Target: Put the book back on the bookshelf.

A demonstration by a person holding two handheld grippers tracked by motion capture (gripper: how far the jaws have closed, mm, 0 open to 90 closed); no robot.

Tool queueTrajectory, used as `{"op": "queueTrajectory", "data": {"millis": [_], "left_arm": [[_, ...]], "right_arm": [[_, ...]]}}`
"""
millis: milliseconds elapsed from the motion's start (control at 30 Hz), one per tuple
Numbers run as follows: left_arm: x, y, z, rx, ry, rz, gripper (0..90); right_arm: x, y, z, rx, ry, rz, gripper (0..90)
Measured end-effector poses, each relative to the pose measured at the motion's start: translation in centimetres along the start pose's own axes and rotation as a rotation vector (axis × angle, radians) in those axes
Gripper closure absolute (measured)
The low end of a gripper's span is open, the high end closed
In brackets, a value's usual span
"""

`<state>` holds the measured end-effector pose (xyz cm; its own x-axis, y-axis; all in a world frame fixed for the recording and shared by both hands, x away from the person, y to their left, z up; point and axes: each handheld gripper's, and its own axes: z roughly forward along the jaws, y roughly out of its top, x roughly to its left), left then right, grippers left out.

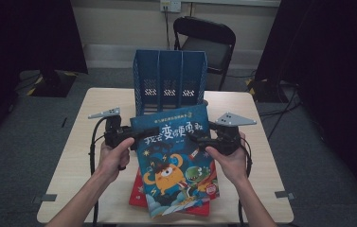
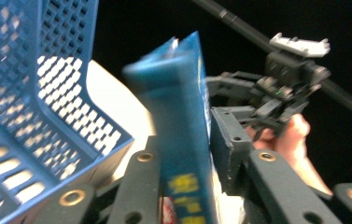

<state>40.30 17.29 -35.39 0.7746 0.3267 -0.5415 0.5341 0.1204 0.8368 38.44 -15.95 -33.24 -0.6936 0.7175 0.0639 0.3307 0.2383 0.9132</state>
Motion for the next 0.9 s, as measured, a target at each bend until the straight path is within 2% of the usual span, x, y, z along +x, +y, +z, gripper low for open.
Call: {"op": "queueTrajectory", "data": {"millis": [167,300,400,433,500,533,600,667,733,767,833,867,900], "left_arm": [[-0.5,1.1,-0.1,-0.002,0.0,0.045,76.1],[-1.5,2.3,0.0,-0.02,-0.007,0.092,78.5],[-2.7,3.3,0.0,-0.025,0.009,0.164,79.5],[-2.7,3.3,0.0,-0.025,0.009,0.164,79.6],[-4.2,3.9,0.1,-0.01,0.045,0.259,80.0],[-4.6,3.8,0.0,-0.004,0.048,0.281,80.1],[-4.9,3.4,-0.1,-0.009,0.046,0.298,80.6],[-5.2,2.8,-0.4,-0.022,0.071,0.316,82.1],[-5.2,2.2,-0.8,-0.031,0.068,0.31,82.1],[-5.3,2.0,-1.0,-0.032,0.08,0.312,82.2],[-5.4,1.7,-1.2,-0.045,0.082,0.305,82.2],[-5.5,1.6,-1.2,-0.049,0.069,0.315,82.1],[-5.7,1.5,-1.2,-0.049,0.068,0.321,82.1]], "right_arm": [[0.1,1.0,-0.2,-0.024,-0.026,-0.007,29.1],[0.1,1.9,-0.5,-0.073,-0.045,-0.007,30.9],[0.1,2.6,-1.0,-0.109,-0.058,-0.014,32.0],[0.0,2.8,-1.1,-0.116,-0.056,-0.014,32.0],[-0.3,3.0,-1.3,-0.126,-0.045,-0.018,32.8],[-0.3,3.0,-1.4,-0.131,-0.042,-0.021,33.2],[-0.3,2.6,-1.7,-0.153,-0.031,-0.029,33.6],[-0.4,1.8,-1.9,-0.172,-0.014,-0.022,32.6],[-0.4,0.7,-1.9,-0.163,-0.009,-0.016,31.0],[-0.5,0.2,-1.8,-0.161,0.0,-0.017,30.1],[-0.9,-0.6,-1.5,-0.131,0.006,-0.01,27.7],[-1.1,-0.9,-1.2,-0.111,0.024,-0.006,27.3],[-1.4,-1.2,-1.0,-0.114,0.049,0.009,27.1]]}}
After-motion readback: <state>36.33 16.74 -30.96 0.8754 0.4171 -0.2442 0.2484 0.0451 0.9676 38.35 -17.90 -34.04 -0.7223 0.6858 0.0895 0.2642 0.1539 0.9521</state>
